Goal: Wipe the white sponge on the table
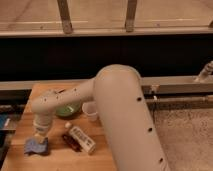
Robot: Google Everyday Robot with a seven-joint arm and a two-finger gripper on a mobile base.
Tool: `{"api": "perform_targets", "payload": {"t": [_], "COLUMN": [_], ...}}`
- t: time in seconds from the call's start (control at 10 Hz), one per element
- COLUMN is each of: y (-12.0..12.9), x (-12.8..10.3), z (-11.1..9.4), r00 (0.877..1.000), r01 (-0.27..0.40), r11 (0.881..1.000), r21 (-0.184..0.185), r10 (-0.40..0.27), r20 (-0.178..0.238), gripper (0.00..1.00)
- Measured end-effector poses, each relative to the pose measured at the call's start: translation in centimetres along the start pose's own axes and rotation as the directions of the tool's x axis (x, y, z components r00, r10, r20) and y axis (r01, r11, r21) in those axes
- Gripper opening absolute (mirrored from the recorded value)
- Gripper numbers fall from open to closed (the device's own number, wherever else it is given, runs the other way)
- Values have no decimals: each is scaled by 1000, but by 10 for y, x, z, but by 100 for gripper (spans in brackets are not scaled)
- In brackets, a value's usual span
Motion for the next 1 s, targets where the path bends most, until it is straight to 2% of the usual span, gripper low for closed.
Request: {"api": "perform_targets", "payload": {"t": [0.1, 0.2, 0.5, 0.7, 0.9, 1.0], "y": [5, 3, -20, -43, -67, -70], "x": [25, 39, 57, 48, 19, 9], "z": [-7, -13, -30, -37, -38, -36], "r00": [998, 996, 995, 996, 999, 999], "r01": [-55, -85, -100, -85, -51, -42], "r11": [998, 996, 993, 994, 996, 997], "r21": [12, 24, 55, 68, 69, 66], "r10": [55, 85, 100, 84, 51, 41], "r20": [4, 9, 10, 10, 15, 15], "gripper": [0, 0, 0, 0, 3, 3]}}
